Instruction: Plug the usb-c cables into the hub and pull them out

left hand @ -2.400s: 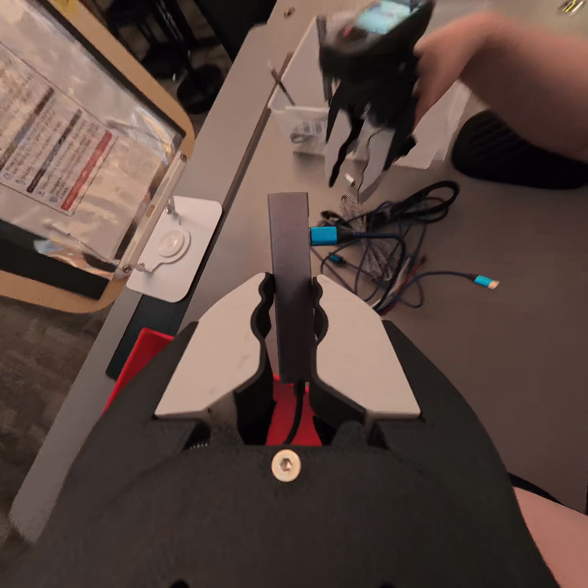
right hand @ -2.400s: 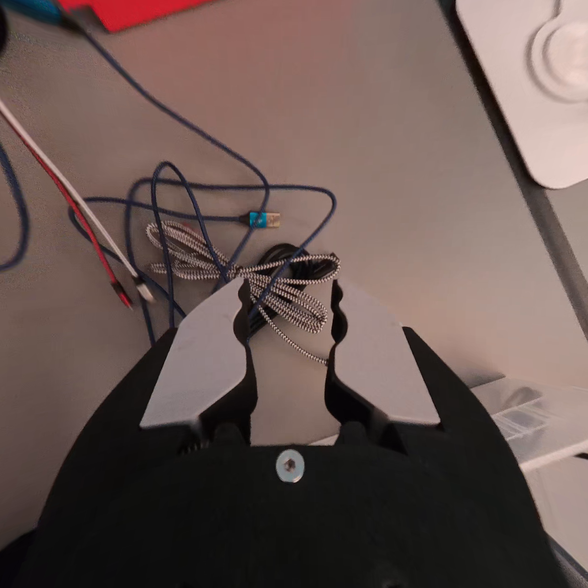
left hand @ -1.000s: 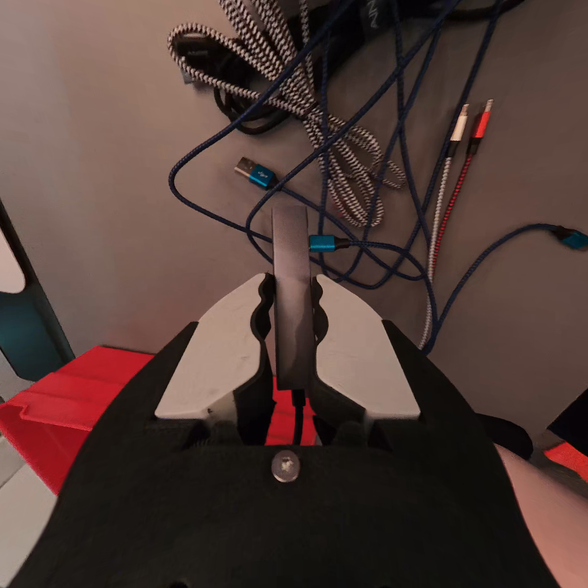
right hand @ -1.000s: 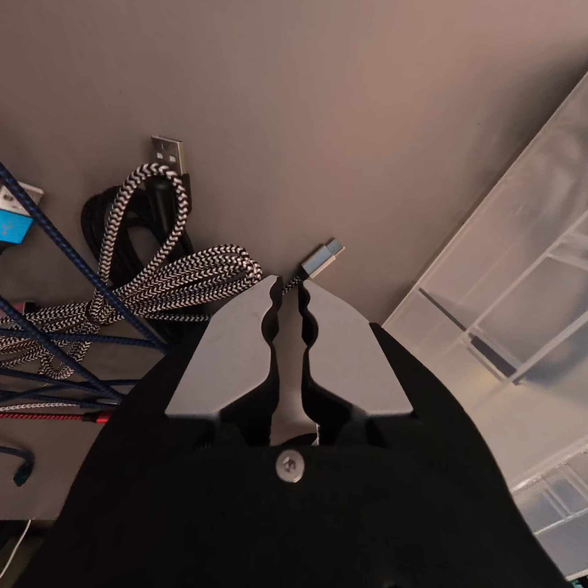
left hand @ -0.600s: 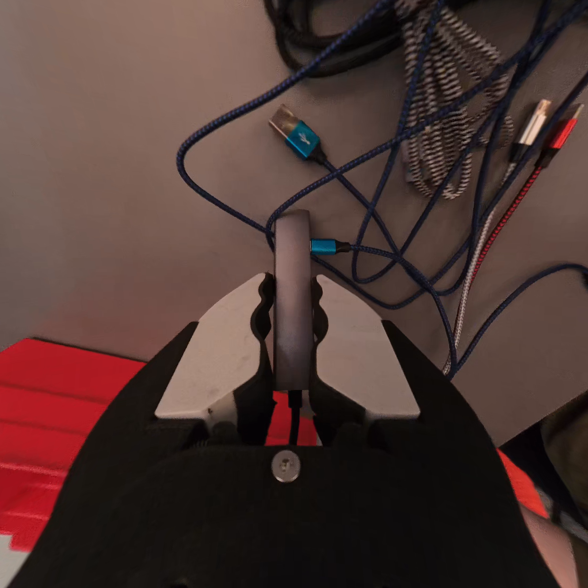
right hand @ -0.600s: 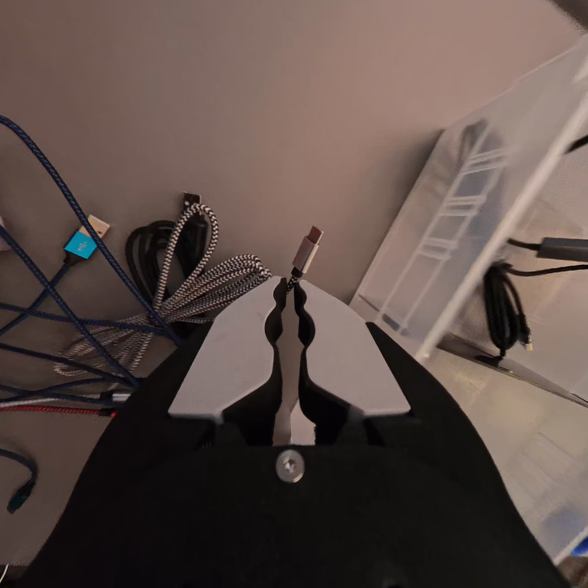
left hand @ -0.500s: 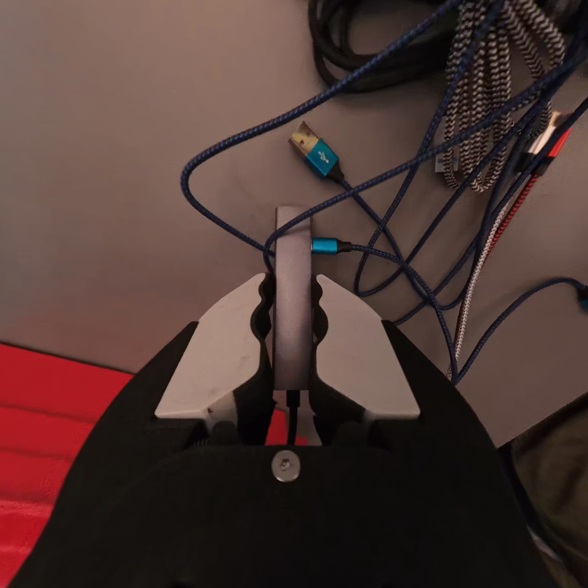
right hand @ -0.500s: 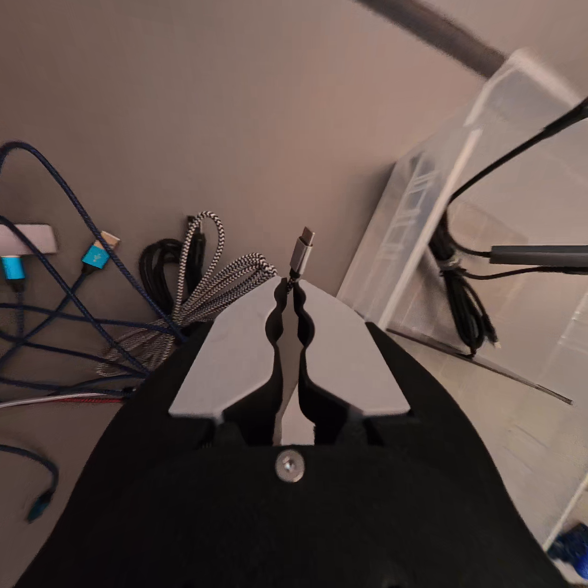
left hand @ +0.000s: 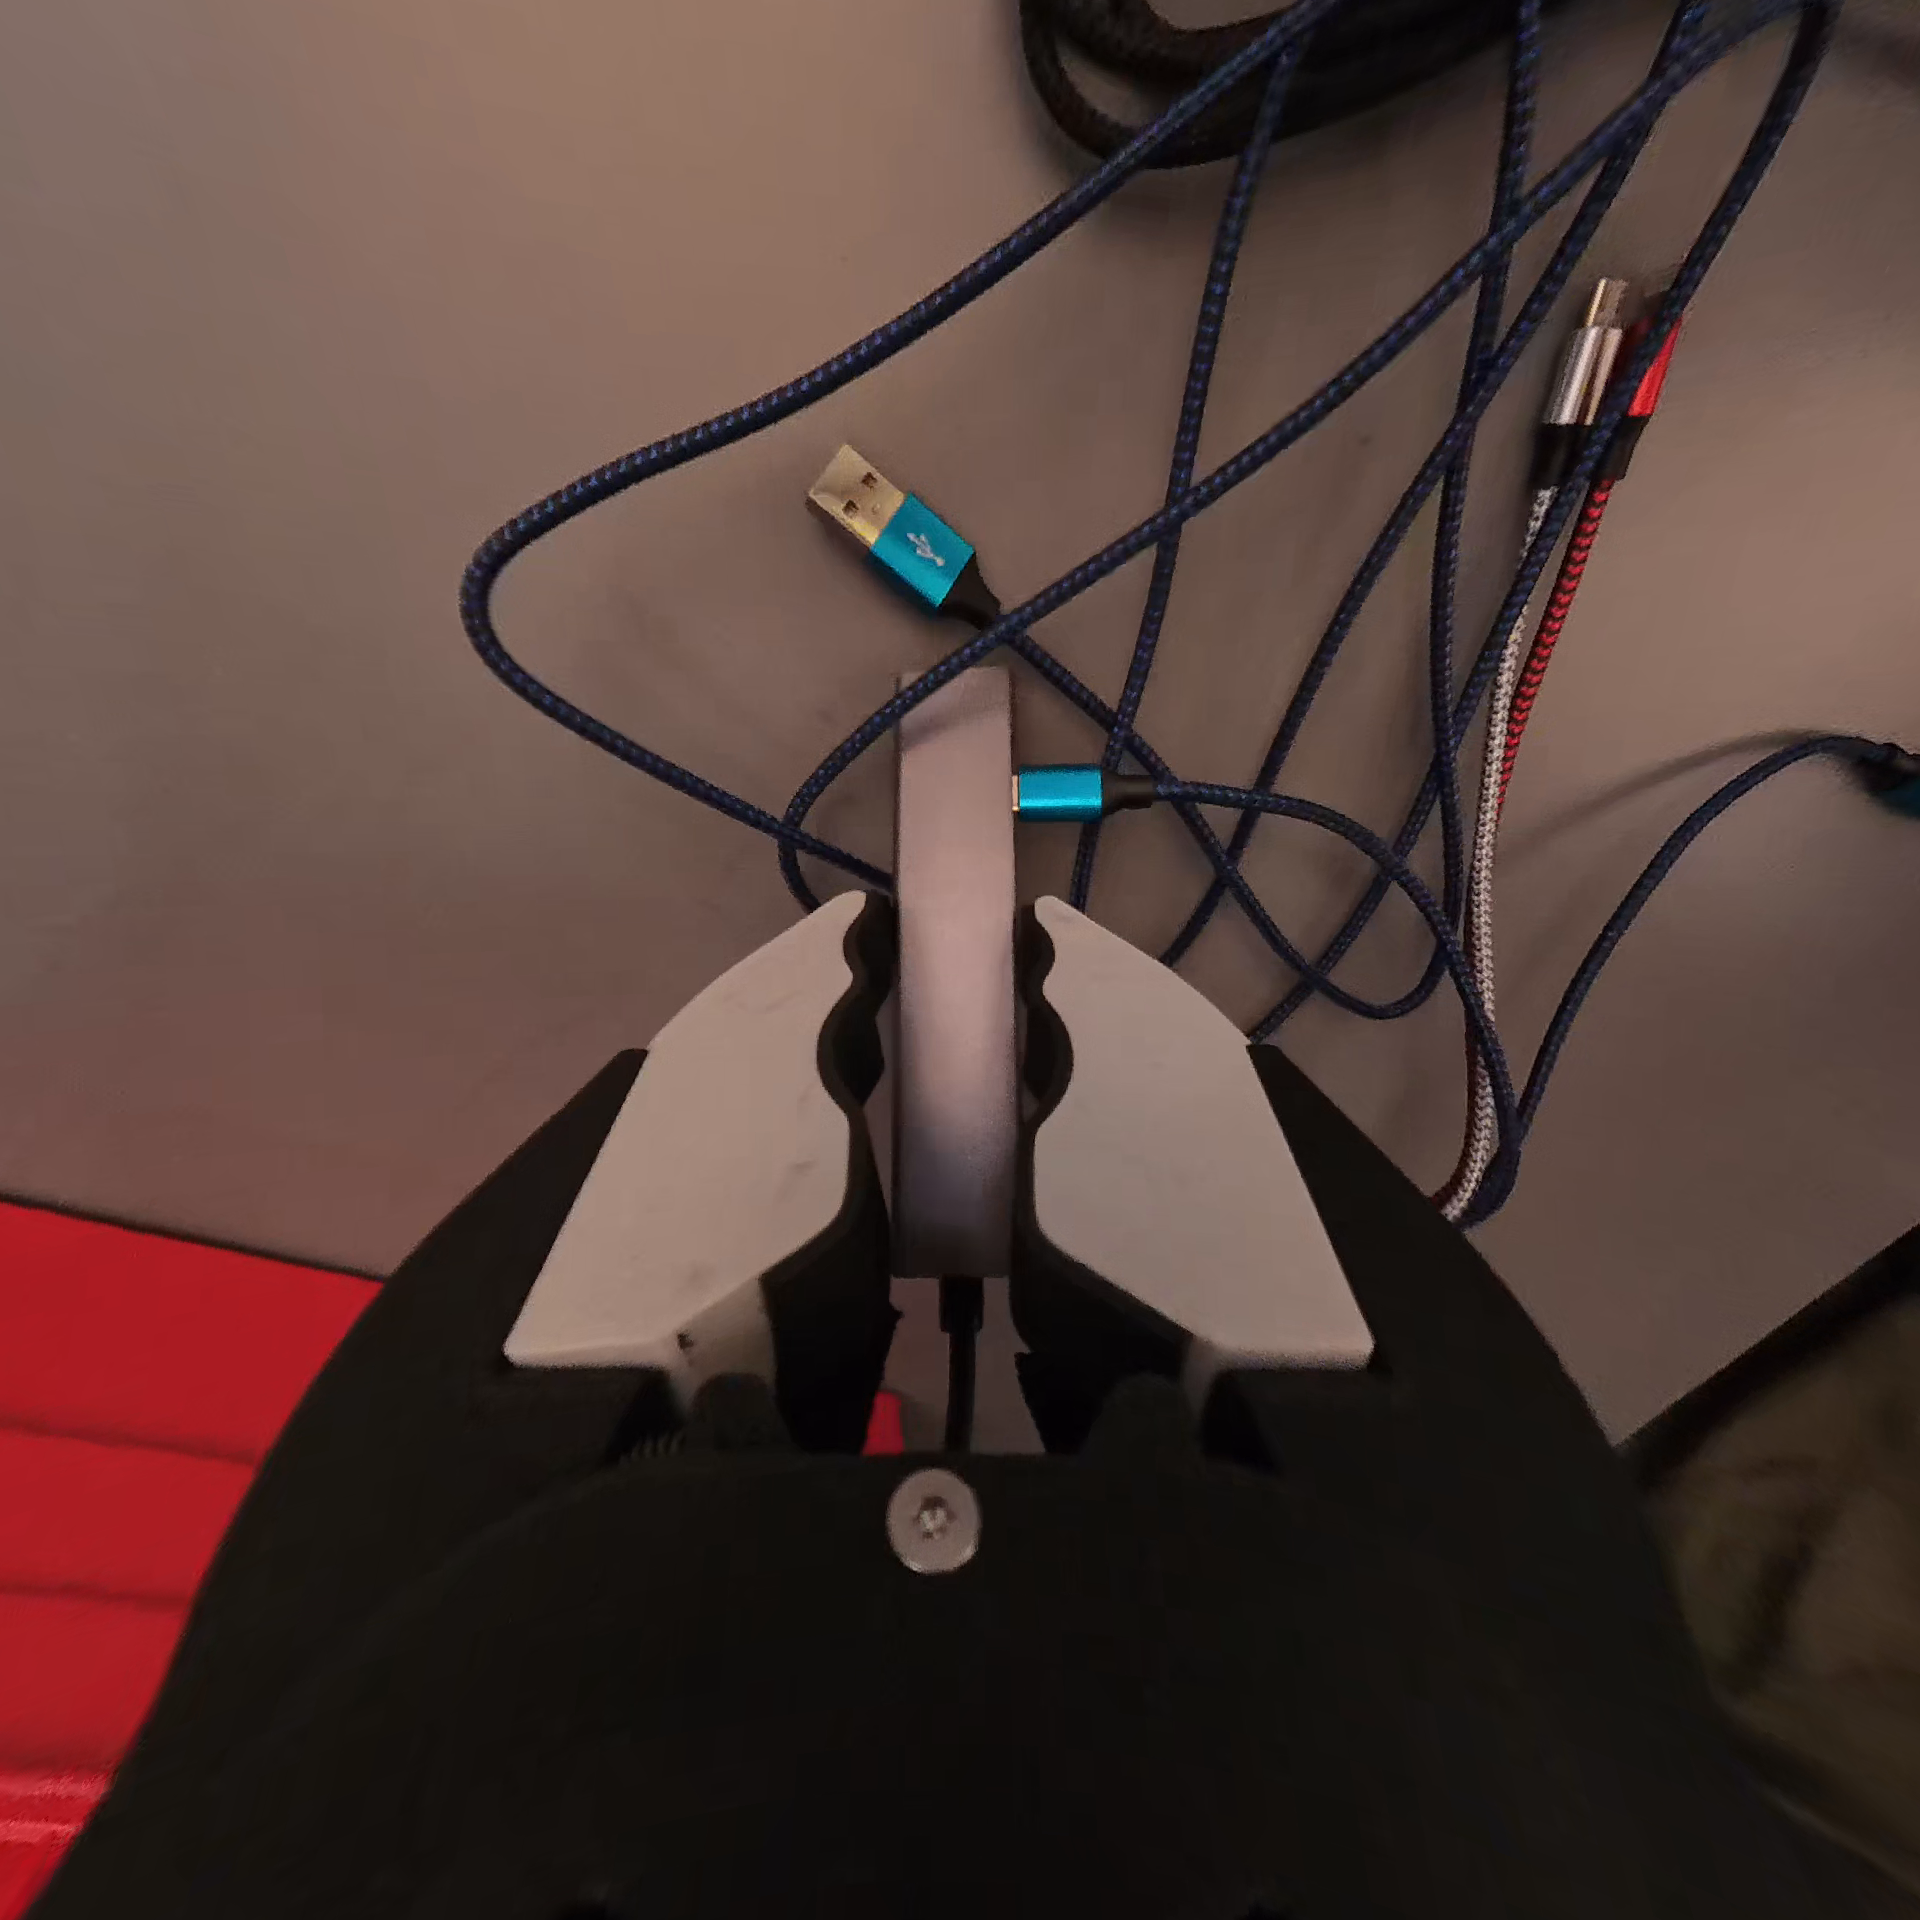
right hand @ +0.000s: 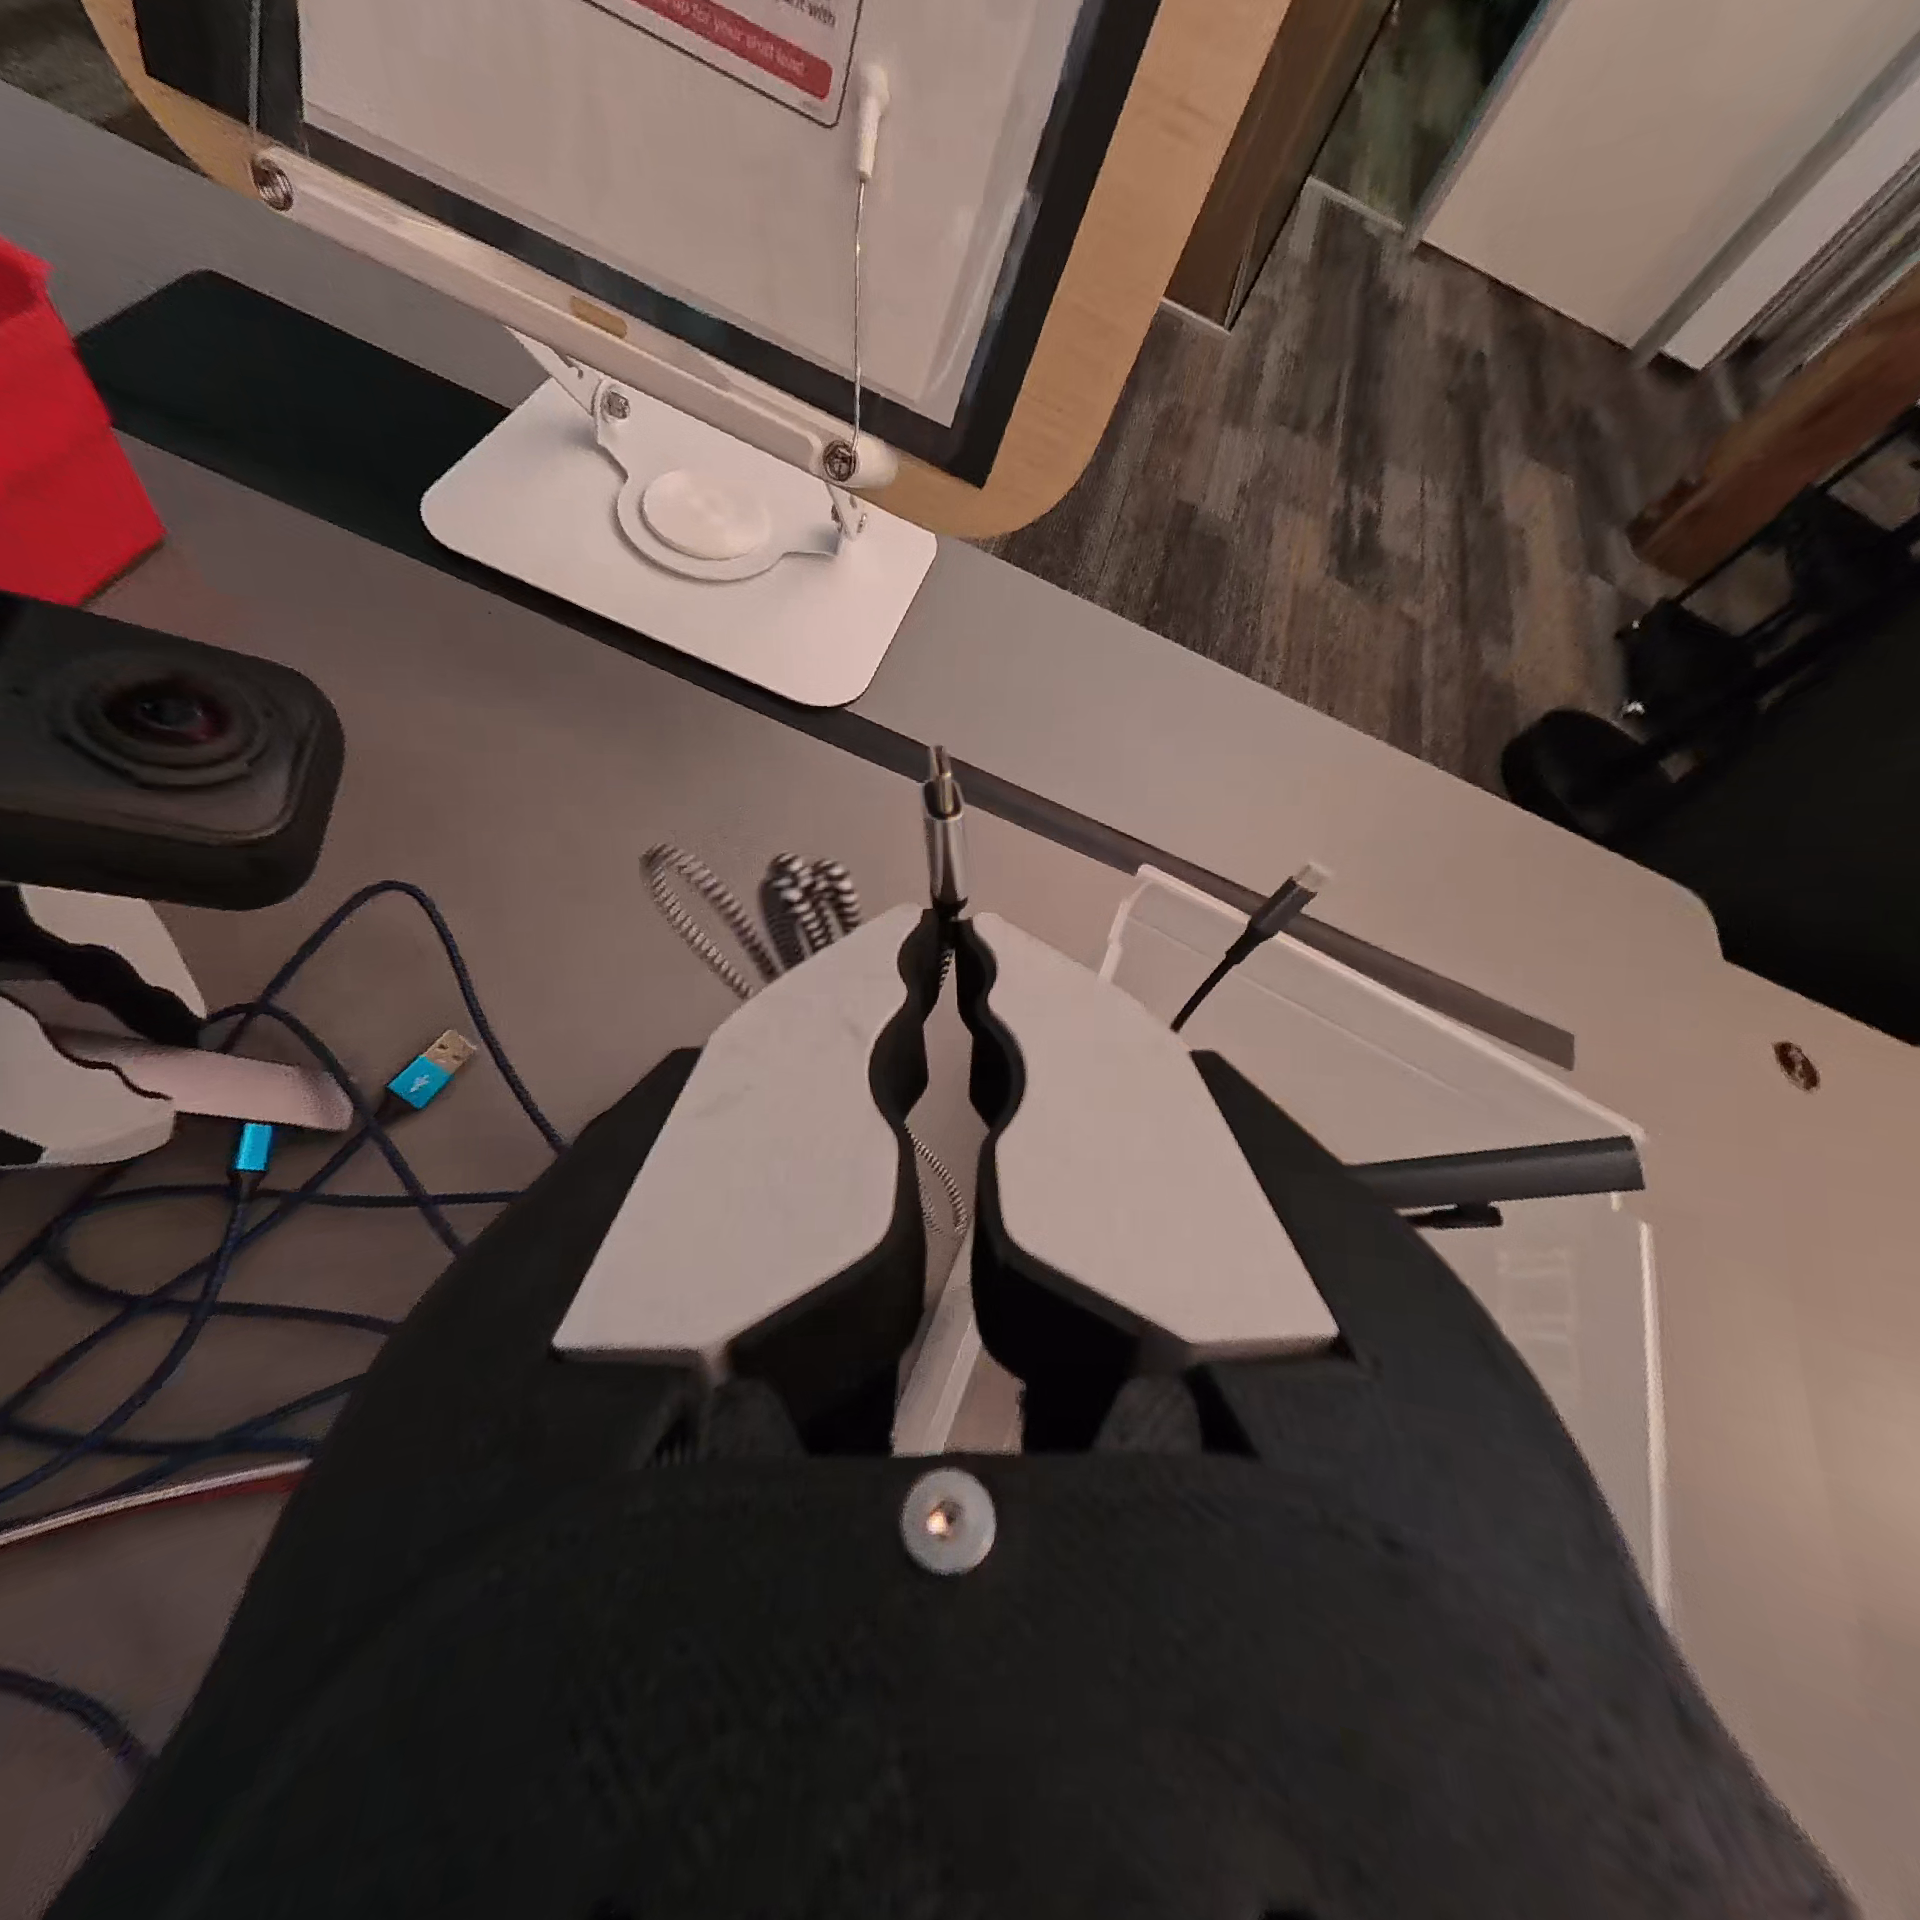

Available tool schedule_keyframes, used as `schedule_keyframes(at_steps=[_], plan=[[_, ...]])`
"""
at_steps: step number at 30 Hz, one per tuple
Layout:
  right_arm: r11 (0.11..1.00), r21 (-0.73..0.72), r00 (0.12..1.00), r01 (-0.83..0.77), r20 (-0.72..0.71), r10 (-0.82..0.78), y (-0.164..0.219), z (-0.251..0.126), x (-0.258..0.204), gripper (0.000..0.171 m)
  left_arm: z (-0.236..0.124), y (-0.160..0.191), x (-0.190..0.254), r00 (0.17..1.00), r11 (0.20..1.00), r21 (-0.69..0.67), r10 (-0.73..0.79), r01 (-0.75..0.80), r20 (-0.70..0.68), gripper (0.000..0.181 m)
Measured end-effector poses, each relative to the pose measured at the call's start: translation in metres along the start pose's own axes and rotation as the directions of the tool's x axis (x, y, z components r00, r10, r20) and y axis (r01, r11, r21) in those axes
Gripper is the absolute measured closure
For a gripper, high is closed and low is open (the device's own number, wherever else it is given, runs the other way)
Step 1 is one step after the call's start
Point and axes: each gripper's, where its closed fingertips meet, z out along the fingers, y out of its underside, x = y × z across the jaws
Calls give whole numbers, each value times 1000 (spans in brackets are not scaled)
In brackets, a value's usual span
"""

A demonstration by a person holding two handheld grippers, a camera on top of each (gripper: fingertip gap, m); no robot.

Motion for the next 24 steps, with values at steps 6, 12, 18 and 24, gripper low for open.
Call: schedule_keyframes(at_steps=[6,12,18,24], plan=[[999,24,999,39,24,-40,2,12,-2,168,-25,-12,9,997,991,132,-11,22,-82,153],[989,129,989,67,120,-82,-8,14,-21,168,-81,-30,17,985,920,389,23,45,-170,148],[941,300,961,156,176,-215,-24,8,-56,168,-156,-55,3,979,666,725,-37,175,-202,140],[874,398,929,278,118,-350,-29,4,-89,168,-168,-70,3,950,528,803,-26,277,-311,131]])
